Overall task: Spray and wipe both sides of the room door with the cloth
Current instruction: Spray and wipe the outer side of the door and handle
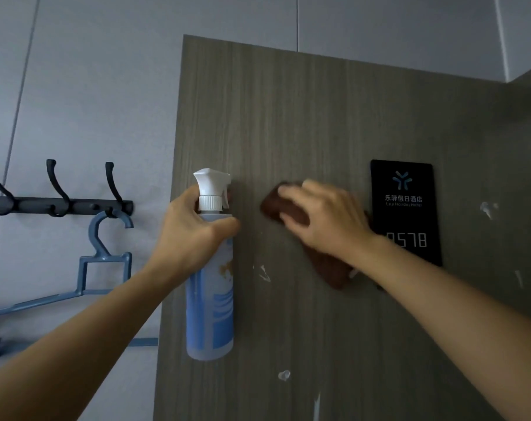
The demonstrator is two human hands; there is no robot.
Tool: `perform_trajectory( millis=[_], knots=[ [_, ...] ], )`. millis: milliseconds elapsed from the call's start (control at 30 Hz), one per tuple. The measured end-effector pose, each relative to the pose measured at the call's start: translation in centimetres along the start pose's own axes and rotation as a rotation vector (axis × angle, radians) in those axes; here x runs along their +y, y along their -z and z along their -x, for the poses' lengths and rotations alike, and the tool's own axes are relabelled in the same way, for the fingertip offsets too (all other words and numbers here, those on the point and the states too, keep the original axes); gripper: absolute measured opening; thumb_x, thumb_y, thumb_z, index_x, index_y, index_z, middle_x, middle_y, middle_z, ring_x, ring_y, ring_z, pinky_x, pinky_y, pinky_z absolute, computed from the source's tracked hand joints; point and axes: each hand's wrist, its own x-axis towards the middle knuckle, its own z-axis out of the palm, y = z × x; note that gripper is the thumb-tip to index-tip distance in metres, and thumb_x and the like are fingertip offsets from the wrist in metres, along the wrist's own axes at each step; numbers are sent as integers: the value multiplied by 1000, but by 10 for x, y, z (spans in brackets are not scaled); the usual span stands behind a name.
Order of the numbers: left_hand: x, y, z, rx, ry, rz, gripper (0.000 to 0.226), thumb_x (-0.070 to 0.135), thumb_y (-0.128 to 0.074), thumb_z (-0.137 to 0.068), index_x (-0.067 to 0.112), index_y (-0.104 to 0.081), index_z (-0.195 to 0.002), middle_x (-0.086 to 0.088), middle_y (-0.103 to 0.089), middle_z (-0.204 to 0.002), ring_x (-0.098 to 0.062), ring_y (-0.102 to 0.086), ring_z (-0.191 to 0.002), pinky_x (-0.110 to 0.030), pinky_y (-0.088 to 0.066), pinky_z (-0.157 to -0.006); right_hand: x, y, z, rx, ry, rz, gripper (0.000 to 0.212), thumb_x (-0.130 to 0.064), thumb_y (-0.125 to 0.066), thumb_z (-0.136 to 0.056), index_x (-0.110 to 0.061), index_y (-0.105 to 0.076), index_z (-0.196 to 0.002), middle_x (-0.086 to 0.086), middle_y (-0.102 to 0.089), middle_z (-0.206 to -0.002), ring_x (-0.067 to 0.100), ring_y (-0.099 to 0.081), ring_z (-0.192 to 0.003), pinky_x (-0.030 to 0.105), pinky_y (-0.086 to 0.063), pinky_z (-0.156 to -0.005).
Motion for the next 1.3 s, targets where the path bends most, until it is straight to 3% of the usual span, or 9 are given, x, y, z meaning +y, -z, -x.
perform_trajectory(
  millis=[133, 267, 333, 500, 567, 733, 933, 1100, 1300],
  knots=[
    [0, 0, -1, 9, 9, -18, 39, 28, -80, -68, 14, -65, -102, -11, -71, -83, -30, -72, -74, -46, -62, -65, -11, -4, -19, 106, -181, -40, 39, -43, -67, -90, -23, -67, -123, 4, -66, -97, 33, -68, -78, 40, -56, -61],
    [1, 0, -1, 20, -7, -28, 33, 19, -85, -76, 15, -64, -101, -9, -71, -83, -27, -72, -74, -38, -60, -64, -43, -12, 35, -72, 196, -79, 46, -43, -70, -88, -20, -68, -127, 4, -62, -95, 30, -63, -75, 38, -52, -55],
    [1, 0, 0, 24, -10, -34, 30, 15, -84, -79, 14, -63, -100, -10, -70, -82, -28, -71, -74, -40, -60, -64, -32, -7, 36, -126, 237, -65, 45, -44, -69, -87, -21, -68, -126, 3, -62, -93, 28, -63, -74, 35, -50, -54],
    [1, 1, 0, 7, 0, -30, 34, 23, -83, -75, 15, -63, -102, -10, -71, -84, -28, -73, -75, -51, -63, -69, -4, 1, -20, 33, -124, -21, 38, -42, -71, -89, -22, -67, -122, 1, -65, -95, 29, -68, -77, 30, -47, -60],
    [2, 2, 1, 1, -2, -28, 42, 32, -79, -69, 14, -64, -104, -9, -72, -86, -28, -73, -76, -52, -64, -70, -14, -2, -18, 54, -151, -32, 38, -42, -70, -90, -23, -66, -122, 1, -65, -95, 29, -68, -77, 34, -52, -60],
    [0, 2, 1, -9, 1, -12, 45, 33, -77, -66, 16, -64, -106, -11, -71, -88, -32, -72, -79, -56, -63, -72, -27, -3, 31, -130, 233, -58, 45, -42, -69, -88, -20, -68, -128, 3, -62, -91, 27, -64, -73, 35, -51, -52],
    [4, 7, 4, -45, 25, 41, 42, 24, -79, -69, 9, -66, -106, -13, -72, -86, -30, -72, -76, -48, -63, -67, 18, 4, -23, 75, -307, -18, 37, -44, -67, -92, -25, -65, -125, 4, -69, -108, 34, -69, -88, 33, -47, -65],
    [-2, 14, 53, -140, 8, 87, 38, 13, -75, -65, 15, -70, -102, -7, -71, -81, -18, -69, -65, -29, -60, -58, 5, -3, -8, 96, -366, -31, 41, -44, -64, -94, -24, -63, -129, 5, -68, -115, 36, -69, -90, 37, -49, -66],
    [-27, 1, 108, -191, 49, 92, 37, 14, -77, -64, 22, -65, -98, 0, -70, -82, -16, -67, -67, -32, -60, -60, -8, -6, 18, 110, -326, -45, 42, -39, -69, -92, -21, -65, -130, 4, -68, -106, 35, -69, -80, 35, -50, -62]
  ],
)
